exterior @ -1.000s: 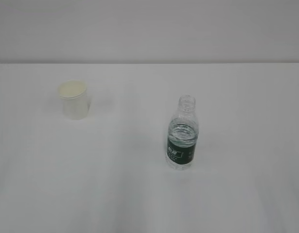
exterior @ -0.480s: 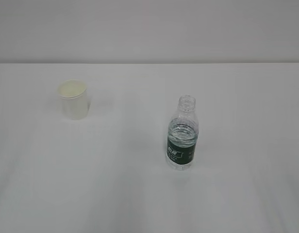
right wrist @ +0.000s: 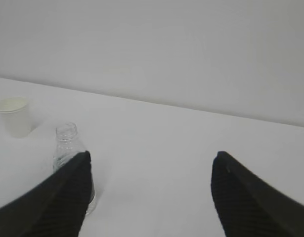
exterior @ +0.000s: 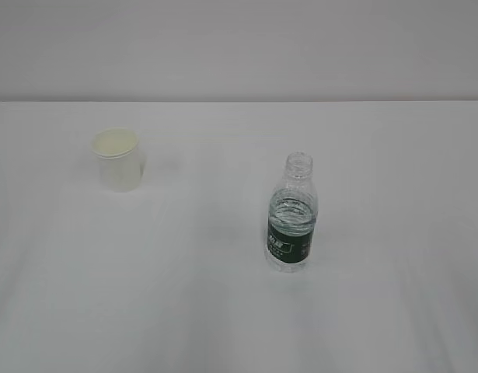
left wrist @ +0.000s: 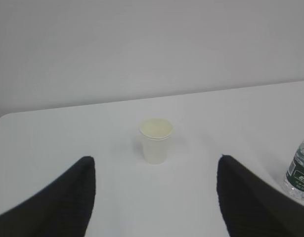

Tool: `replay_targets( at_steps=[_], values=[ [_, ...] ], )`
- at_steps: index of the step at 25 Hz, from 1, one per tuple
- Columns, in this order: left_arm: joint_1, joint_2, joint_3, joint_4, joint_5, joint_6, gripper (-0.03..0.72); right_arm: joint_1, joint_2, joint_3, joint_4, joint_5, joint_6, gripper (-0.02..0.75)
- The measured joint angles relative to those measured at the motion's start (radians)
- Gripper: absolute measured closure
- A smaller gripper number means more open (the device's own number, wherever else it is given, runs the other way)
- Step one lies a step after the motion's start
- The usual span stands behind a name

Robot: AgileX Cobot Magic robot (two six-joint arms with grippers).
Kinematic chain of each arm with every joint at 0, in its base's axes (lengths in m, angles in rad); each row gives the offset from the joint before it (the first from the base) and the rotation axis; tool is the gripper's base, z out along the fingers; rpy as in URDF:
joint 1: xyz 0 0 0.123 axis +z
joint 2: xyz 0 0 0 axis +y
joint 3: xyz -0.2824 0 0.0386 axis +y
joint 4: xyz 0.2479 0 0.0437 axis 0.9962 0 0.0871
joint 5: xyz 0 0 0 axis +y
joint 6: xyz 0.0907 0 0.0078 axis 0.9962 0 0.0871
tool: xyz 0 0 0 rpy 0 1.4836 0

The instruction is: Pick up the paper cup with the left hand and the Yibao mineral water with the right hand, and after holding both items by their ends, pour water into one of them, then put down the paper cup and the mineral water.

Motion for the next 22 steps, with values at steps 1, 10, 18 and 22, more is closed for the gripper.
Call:
replay_targets(
  at_steps=[1,10,18,22],
  values=[
    [0.0,0.0,0.0,0.0,-0.002,0.0,0.143,0.0,0.0,0.014,0.015,-0.018,-0.008,0.167],
    [0.0,0.0,0.0,0.001,-0.021,0.0,0.146,0.0,0.011,0.042,0.103,-0.14,-0.104,0.167],
    [0.0,0.0,0.0,0.001,-0.047,0.0,0.148,0.0,0.12,0.07,0.118,-0.285,-0.115,0.167],
    [0.0,0.0,0.0,0.001,-0.05,0.0,0.151,0.0,0.226,0.074,0.118,-0.313,-0.171,0.167]
  ],
)
